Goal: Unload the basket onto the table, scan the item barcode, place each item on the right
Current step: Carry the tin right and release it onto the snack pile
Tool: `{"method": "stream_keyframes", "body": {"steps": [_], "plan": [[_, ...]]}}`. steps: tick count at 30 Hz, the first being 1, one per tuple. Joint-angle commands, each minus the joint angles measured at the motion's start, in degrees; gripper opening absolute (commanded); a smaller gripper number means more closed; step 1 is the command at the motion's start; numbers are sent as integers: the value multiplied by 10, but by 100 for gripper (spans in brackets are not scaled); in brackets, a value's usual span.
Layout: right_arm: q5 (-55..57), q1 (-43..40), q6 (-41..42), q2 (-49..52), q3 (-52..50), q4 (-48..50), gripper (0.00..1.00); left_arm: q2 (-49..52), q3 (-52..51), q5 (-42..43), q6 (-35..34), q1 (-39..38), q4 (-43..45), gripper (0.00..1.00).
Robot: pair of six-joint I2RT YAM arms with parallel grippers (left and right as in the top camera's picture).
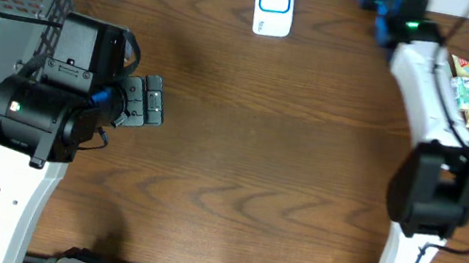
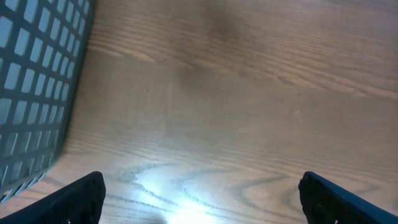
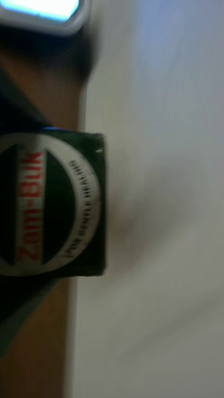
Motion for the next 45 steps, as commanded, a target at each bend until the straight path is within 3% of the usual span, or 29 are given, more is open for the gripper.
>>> {"method": "stream_keyframes", "body": {"steps": [1,6,10,14,16,27,35,45], "plan": [[59,-44,-21,-23,4,-73,27,-1,6,-5,1,-1,-1,98],[90,-105,-44,-18,3,-174,36,-1,6,-5,1,-1,-1,98],[78,-143,-44,-9,3,-215,59,-1,6,-5,1,-1,-1,98],[78,-162,-37,-10,3,-239,71,-1,6,-5,1,-1,-1,98],[78,-167,-37,-13,3,-252,99,-1,6,-5,1,-1,-1,98],[73,-149,22,-107,3,-318,99,-1,6,-5,1,-1,-1,98],[-109,-123,39,-236,3,-438,99,-1,6,-5,1,-1,-1,98],[-180,-67,56,-370,-33,-523,99,-1,6,-5,1,-1,-1,98]]}}
